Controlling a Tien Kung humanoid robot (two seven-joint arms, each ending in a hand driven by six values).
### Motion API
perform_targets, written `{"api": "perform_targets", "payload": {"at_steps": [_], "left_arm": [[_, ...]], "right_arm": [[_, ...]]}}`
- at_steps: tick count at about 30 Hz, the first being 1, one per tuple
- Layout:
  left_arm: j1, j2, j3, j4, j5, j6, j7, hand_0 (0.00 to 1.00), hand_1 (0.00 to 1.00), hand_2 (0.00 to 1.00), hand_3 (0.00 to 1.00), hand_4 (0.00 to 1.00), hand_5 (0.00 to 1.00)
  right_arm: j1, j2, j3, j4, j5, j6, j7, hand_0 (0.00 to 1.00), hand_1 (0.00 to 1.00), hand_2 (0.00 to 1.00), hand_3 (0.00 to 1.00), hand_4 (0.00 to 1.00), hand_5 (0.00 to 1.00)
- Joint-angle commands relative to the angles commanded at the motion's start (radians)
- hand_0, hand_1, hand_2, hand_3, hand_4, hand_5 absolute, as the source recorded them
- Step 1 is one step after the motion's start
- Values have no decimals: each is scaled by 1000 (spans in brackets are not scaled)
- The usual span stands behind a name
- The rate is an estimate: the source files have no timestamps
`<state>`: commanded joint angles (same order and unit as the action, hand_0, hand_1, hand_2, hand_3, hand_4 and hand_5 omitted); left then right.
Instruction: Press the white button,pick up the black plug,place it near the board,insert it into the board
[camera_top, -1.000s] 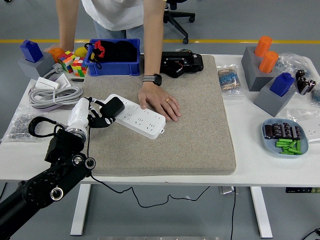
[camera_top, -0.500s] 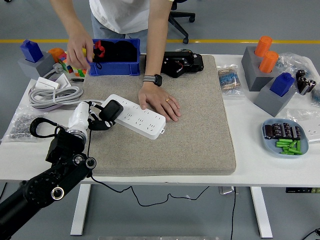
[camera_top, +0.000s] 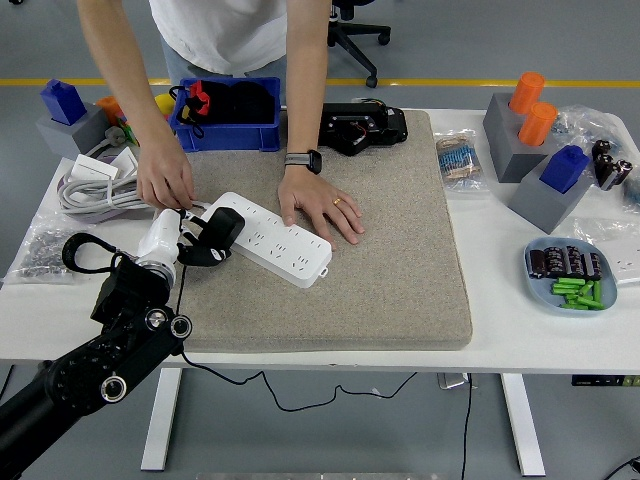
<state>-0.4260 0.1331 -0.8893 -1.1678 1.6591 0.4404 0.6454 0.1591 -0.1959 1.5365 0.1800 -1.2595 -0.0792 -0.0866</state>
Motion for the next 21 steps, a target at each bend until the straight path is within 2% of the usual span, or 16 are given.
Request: {"api": "perform_targets", "payload": {"at_steps": [2, 3, 8, 9, 20, 21], "left_arm": [[0, 1, 0, -7, -2, -9, 0, 292, 431, 432, 560, 782, 2], [0, 1, 0, -9, -5, -12, 0, 407, 598, 541, 661, 762, 2], [1, 2, 0, -20, -5, -36, 0, 407, 598, 541, 661, 762, 2], [2, 2, 0, -22, -4, -39, 0, 749, 841, 734, 808, 805, 53], [3, 1, 4, -20, 10, -25, 0, 766, 854, 759, 818, 797, 34], [3, 1, 5, -19, 9, -23, 0, 545, 691, 621, 786, 811, 72]], "right_arm": [[0, 0, 2, 0, 0, 0, 0, 622, 593, 584, 578, 642, 376], [0, 0, 1, 0, 0, 0, 0, 622, 592, 584, 578, 643, 376], [1, 0, 3, 0, -1, -1, 0, 622, 592, 584, 578, 643, 376], [1, 0, 4, 0, -1, -1, 0, 622, 593, 584, 578, 643, 374], [0, 1, 1, 0, 1, -1, 2, 622, 592, 584, 578, 642, 375], [0, 1, 1, 0, 1, -2, 2, 622, 593, 584, 578, 642, 375]]}}
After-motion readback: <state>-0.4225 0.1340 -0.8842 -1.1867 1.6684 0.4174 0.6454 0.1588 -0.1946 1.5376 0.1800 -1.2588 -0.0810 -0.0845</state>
